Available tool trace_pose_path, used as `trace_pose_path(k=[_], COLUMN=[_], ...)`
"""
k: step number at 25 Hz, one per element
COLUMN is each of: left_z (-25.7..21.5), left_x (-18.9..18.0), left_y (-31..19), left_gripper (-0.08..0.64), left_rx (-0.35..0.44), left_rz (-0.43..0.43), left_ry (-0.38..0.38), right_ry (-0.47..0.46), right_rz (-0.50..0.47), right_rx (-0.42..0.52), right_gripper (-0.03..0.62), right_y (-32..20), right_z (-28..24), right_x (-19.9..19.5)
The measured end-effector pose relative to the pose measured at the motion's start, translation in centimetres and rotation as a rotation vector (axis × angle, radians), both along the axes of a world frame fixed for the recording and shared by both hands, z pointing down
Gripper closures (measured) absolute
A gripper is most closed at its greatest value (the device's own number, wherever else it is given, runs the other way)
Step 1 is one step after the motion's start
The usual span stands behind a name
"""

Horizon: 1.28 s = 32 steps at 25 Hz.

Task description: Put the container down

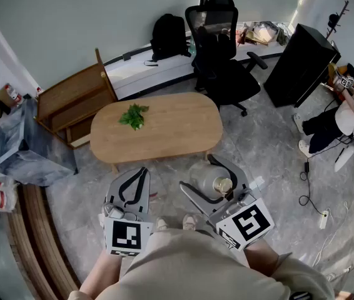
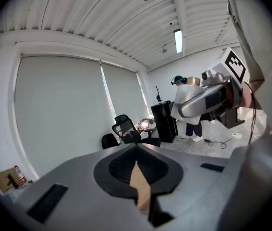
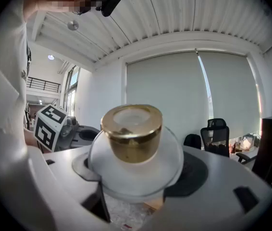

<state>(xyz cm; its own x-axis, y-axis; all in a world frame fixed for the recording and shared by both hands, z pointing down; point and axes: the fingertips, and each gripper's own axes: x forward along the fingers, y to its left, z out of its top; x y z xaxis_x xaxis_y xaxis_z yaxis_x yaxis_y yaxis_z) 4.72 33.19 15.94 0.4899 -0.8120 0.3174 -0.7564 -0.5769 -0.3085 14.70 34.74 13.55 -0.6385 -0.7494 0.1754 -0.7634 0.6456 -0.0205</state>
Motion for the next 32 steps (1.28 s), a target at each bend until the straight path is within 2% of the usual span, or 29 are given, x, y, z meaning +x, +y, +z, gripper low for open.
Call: trace_pose_path(k=[7, 12, 16, 20, 27, 32], left_z=[0.6, 0.8, 1.6, 1.9, 2.7, 2.8], left_x=[0.2, 1.5, 2.4, 3.9, 4.6, 4.1], left_y=[0.1, -0.2, -0.2, 0.4, 1.0, -0.3], left_gripper=[0.549, 0.549, 0.549, 0.549, 0.549, 0.549], left_rx=[0.004, -0.002, 0.014, -0.014, -0.024, -0.002], left_rz=[-0.002, -0.018, -0.039, -0.058, -0.111, -0.14], left_ry=[-0.025, -0.035, -0.085, -0.049, -0.056, -0.05], right_ry=[0.025, 0.047, 0.072, 0.064, 0.048, 0.071], right_rz=[0.0, -0.001, -0.014, -0.052, -0.089, -0.107], right_rx=[-0.025, -0.036, -0.038, -0.047, -0.059, -0.016], right_gripper=[0.267, 0.267, 0.267, 0.267, 0.267, 0.267], right_y=[-0.2, -0.7, -0.8, -0.4, -1.0, -2.7], right_z=[0.8, 1.3, 2.1, 2.8, 3.6, 3.9], right_x=[0.2, 1.9, 3.1, 4.2, 5.1, 4.8])
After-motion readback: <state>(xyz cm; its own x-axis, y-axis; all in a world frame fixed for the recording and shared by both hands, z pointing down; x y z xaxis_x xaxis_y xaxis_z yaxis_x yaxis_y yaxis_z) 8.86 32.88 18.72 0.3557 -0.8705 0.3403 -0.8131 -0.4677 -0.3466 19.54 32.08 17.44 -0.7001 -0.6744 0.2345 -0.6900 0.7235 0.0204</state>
